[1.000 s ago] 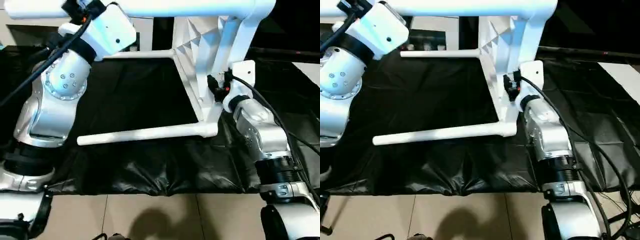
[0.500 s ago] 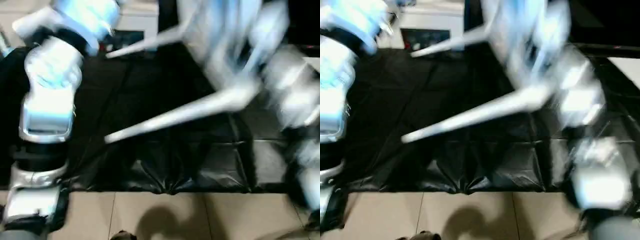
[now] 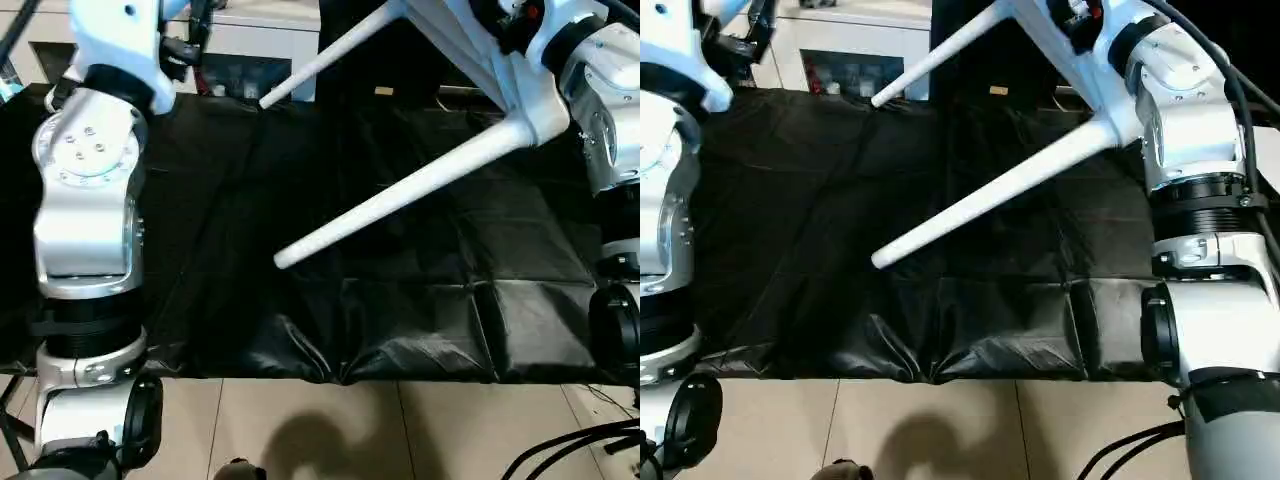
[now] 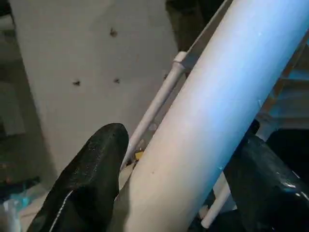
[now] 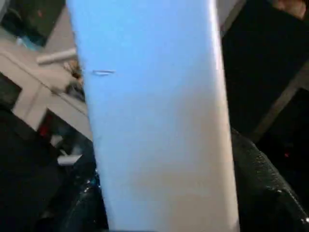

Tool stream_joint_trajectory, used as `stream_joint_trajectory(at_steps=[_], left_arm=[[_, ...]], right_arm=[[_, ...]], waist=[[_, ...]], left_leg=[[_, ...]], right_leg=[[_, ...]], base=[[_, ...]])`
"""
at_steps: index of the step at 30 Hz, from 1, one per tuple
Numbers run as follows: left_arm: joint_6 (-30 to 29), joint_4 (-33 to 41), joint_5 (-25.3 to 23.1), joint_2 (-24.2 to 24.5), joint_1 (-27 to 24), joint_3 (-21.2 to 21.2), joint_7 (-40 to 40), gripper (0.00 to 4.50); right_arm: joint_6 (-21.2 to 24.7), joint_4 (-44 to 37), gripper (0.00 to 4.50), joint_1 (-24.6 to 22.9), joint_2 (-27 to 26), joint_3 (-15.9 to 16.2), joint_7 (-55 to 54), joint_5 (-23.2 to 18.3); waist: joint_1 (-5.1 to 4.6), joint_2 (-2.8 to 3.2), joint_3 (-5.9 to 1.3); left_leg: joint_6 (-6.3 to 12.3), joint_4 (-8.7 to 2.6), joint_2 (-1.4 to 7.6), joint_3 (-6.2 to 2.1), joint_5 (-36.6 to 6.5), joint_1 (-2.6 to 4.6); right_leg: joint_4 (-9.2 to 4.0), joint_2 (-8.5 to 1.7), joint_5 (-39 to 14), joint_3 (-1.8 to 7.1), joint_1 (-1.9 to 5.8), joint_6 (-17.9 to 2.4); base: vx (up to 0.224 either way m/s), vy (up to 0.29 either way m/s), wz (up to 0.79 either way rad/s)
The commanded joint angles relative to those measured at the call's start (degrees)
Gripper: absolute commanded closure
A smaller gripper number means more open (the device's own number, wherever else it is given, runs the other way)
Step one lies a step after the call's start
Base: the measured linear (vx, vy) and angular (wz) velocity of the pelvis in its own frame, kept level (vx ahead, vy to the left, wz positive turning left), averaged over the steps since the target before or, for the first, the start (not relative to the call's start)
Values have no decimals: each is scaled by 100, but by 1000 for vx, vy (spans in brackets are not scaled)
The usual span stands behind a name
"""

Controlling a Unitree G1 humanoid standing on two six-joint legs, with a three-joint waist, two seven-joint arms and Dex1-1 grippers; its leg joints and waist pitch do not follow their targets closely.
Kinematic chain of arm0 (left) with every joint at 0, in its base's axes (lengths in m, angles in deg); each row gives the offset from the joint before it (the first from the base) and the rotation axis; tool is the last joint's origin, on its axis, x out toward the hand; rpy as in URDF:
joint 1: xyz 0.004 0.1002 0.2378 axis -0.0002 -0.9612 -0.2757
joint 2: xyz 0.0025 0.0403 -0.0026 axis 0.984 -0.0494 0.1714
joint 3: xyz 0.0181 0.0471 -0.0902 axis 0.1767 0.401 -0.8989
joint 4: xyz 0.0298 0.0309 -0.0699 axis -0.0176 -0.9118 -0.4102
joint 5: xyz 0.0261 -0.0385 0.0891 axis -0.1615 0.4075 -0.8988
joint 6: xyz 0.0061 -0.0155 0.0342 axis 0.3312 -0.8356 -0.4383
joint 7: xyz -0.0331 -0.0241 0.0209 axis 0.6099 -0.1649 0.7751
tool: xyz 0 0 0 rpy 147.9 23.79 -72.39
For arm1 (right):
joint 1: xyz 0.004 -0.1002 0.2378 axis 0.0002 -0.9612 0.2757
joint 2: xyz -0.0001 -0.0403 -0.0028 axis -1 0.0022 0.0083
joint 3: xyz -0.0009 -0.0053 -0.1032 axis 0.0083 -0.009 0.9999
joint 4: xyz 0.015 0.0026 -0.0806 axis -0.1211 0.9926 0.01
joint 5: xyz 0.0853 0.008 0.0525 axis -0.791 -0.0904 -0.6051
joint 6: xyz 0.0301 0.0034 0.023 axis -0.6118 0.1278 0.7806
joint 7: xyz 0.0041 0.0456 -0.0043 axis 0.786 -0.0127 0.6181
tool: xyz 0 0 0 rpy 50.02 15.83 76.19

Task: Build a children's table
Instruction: Flip table

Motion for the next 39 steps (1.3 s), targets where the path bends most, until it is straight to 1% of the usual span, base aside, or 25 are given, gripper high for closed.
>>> stream_joint_trajectory(at_steps=[1, 4, 6, 7, 8, 9, 10, 13, 14, 15, 16, 18, 19, 22, 23, 25, 26, 27, 31, 33, 35, 36, 37, 38, 39], left_arm=[[-293, -144, 236, -110, -111, -293, -341, 147], [-329, -155, 200, -112, -131, -284, -354, 157], [-367, -174, 167, -125, -152, -248, -341, 160], [-370, -174, 166, -125, -153, -246, -340, 160], [-376, -181, 161, -130, -163, -232, -344, 163], [-382, -187, 170, -129, -181, -205, -356, 167], [-385, -187, 173, -129, -186, -199, -359, 171], [-394, -191, 181, -126, -201, -187, -370, 181], [-389, -207, 182, -118, -214, -178, -378, 192], [-388, -209, 181, -117, -216, -177, -378, 197], [-372, -219, 181, -102, -236, -171, -372, 201], [-365, -229, 178, -86, -247, -167, -364, 208], [-365, -230, 178, -86, -247, -167, -364, 208], [-373, -245, 167, -51, -273, -167, -361, 216], [-378, -250, 179, -26, -290, -156, -361, 220], [-386, -259, 204, -6, -298, -138, -366, 221], [-387, -263, 207, -5, -297, -135, -366, 223], [-384, -275, 214, -3, -296, -126, -364, 225], [-341, -331, 208, -6, -292, -89, -373, 229], [-329, -342, 204, -2, -304, -71, -381, 232], [-325, -337, 207, 4, -320, -69, -380, 234], [-319, -331, 206, 19, -344, -65, -373, 236], [-319, -331, 206, 19, -344, -65, -373, 237], [-310, -328, 205, 36, -361, -61, -364, 237], [-308, -328, 205, 39, -364, -60, -362, 238]], right_arm=[[-128, 99, 143, 123, 27, -161, 80, -95], [-273, 93, 109, 152, -9, -290, 103, -237], [-661, 16, 95, 164, -115, -524, 178, -554], [-677, 13, 95, 164, -120, -534, 186, -569], [-969, -79, 82, 177, -213, -694, 234, -777], [-1307, -340, 71, 188, -385, -956, 407, -1173], [-1348, -429, 65, 184, -427, -1014, 458, -1279], [-1443, -677, 50, 141, -490, -1083, 634, -1503], [-1440, -949, 31, 57, -541, -1104, 881, -1729], [-1421, -987, 29, 43, -549, -1107, 916, -1763], [-1136, -1366, 29, -112, -626, -1111, 1223, -2091], [-871, -1649, 29, -244, -675, -1080, 1420, -2311], [-864, -1657, 29, -249, -677, -1079, 1430, -2321], [-483, -2237, 29, -665, -716, -828, 1795, -2597], [-359, -2505, 29, -881, -736, -716, 1870, -2684], [-286, -2667, 29, -1006, -760, -695, 1866, -2728], [-278, -2680, 29, -1013, -762, -698, 1865, -2730], [-231, -2724, 29, -1027, -769, -719, 1867, -2735], [278, -3008, 29, -1256, -650, -576, 1935, -2790], [858, -3264, 29, -1748, -511, -227, 1952, -2690], [1063, -3355, 6, -2009, -474, -46, 1884, -2569], [1345, -3443, 0, -2390, -454, 173, 1770, -2435], [1345, -3443, 0, -2390, -454, 173, 1770, -2435], [1630, -3502, 0, -2737, -448, 330, 1667, -2386], [1701, -3511, 0, -2819, -446, 365, 1637, -2373]], waist=[[-38, -89, -451], [-31, -78, -450], [-33, -62, -455], [-27, -61, -461], [-26, -53, -460], [-23, -43, -466], [-15, -40, -472], [9, -27, -527], [12, -16, -535], [30, -28, -539], [34, -28, -546], [69, -25, -545], [55, -37, -543], [43, -27, -486], [26, -27, -475], [6, -16, -439], [-24, 48, -444], [-27, 22, -460], [-34, 23, -442], [-19, 35, -440], [-31, 14, -442], [-17, 8, -457], [-12, 15, -456], [-13, 11, -473], [-9, 10, -480]], left_leg=[[62, -299, 237, -54, -766, 243], [32, -308, 242, -61, -800, 245], [18, -308, 246, -63, -870, 241], [26, -304, 249, -66, -878, 247], [31, -304, 248, -62, -868, 251], [52, -300, 253, -56, -920, 250], [71, -300, 262, -60, -925, 247], [208, -267, 265, -64, -393, 231], [287, -249, 258, -64, -236, 210], [363, -237, 257, -58, -149, 200], [394, -231, 255, -58, -106, 196], [447, -233, 264, -63, -35, 192], [463, -240, 258, -51, -91, 189], [342, -292, 287, -62, -530, 207], [235, -311, 282, -62, -706, 226], [23, -365, 297, -75, -1024, 250], [-155, -381, 290, -82, -1313, 284], [-255, -384, 287, -87, -1413, 286], [-317, -398, 278, -91, -1505, 276], [-330, -406, 284, -93, -1443, 276], [-345, -412, 278, -97, -1447, 270], [-352, -410, 278, -94, -1409, 277], [-353, -413, 281, -99, -1371, 279], [-350, -405, 277, -98, -1288, 269], [-338, -403, 281, -98, -1242, 272]], right_leg=[[-425, -370, 46, 208, 170, -1283], [-426, -366, 18, 201, 165, -1253], [-426, -374, 26, 201, 158, -1225], [-424, -376, 30, 200, 153, -1225], [-424, -370, 49, 200, 147, -1231], [-425, -387, 80, 207, 147, -1234], [-419, -397, 113, 207, 149, -1225], [-327, -346, 796, 174, 161, -1301], [-301, -336, 1044, 165, 162, -1324], [-292, -343, 1196, 169, 168, -1325], [-283, -346, 1255, 167, 172, -1338], [-273, -335, 1359, 165, 166, -1312], [-277, -344, 1360, 169, 173, -1313], [-348, -365, 709, 174, 139, -1247], [-393, -373, 392, 172, 137, -1212], [-447, -379, -102, 175, 115, -1126], [-486, -373, -397, 180, 92, -1091], [-490, -380, -509, 180, 100, -1083], [-510, -372, -629, 194, 72, -989], [-515, -383, -561, 196, 65, -958], [-523, -385, -539, 195, 79, -951], [-530, -390, -518, 193, 86, -959], [-527, -393, -487, 193, 88, -965], [-516, -393, -398, 192, 100, -985], [-510, -396, -337, 190, 101, -1001]], base=[[0, 0, 0], [0, 0, 0], [0, 0, 0], [0, 0, 0], [0, 0, 0], [0, 0, 0], [0, 0, 0], [0, 0, 0], [0, 0, 0], [0, 0, 0], [0, 0, 0], [0, 0, 0], [0, 0, 0], [0, 0, 0], [0, 0, 0], [0, 0, 0], [0, 0, 0], [0, 0, 0], [0, 0, 0], [0, 0, 0], [0, 0, 0], [0, 0, 0], [0, 0, 0], [0, 0, 0], [0, 0, 0]])
